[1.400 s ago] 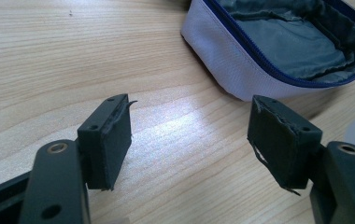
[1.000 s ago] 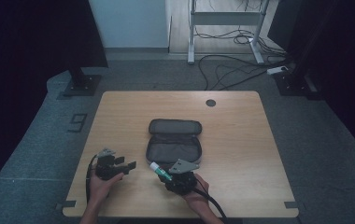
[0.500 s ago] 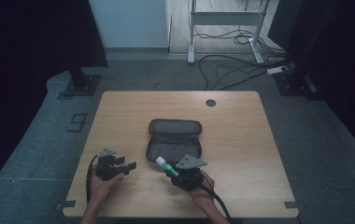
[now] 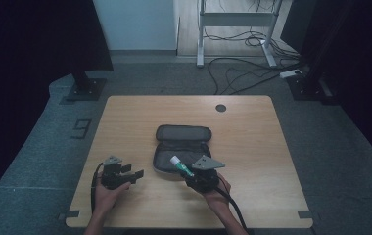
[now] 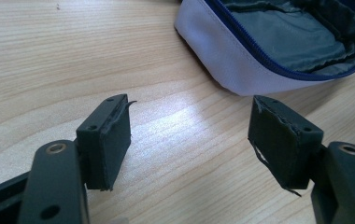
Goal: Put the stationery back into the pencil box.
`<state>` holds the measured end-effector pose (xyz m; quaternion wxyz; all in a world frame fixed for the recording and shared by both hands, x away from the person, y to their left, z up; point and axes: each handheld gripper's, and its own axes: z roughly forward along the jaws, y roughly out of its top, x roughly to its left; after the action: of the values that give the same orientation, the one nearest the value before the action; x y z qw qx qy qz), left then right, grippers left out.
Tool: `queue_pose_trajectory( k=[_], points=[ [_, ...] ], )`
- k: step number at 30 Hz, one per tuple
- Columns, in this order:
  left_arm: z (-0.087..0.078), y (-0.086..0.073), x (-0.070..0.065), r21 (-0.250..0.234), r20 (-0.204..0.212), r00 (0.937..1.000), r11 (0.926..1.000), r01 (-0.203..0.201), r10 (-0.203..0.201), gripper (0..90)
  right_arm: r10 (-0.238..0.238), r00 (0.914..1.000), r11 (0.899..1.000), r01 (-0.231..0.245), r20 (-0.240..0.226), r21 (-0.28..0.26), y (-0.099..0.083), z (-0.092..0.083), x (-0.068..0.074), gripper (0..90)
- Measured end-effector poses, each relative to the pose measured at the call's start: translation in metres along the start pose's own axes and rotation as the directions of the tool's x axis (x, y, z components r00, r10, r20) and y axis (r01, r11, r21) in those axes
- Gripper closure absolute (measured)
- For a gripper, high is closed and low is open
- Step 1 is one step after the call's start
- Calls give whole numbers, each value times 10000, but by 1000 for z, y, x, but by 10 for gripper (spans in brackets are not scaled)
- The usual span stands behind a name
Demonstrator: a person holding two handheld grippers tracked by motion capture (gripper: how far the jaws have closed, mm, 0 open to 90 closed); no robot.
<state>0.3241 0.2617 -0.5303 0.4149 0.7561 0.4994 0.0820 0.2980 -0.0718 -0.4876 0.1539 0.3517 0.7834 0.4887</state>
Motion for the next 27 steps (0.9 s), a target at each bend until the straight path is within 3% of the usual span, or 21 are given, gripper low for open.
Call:
queue_pose_trajectory(
  k=[14, 27],
  points=[
    [1, 0, -1, 42, 14, 10000, 10000, -51, 51, 302, 370, 9989, 9993, -367, 279, -116, 8, 5, -22, 652],
    [0, -1, 0, 66, -7, 10000, 10000, -12, 12, 302, 379, 9970, 9990, -395, 680, 223, 11, 30, -40, 652]
  ],
)
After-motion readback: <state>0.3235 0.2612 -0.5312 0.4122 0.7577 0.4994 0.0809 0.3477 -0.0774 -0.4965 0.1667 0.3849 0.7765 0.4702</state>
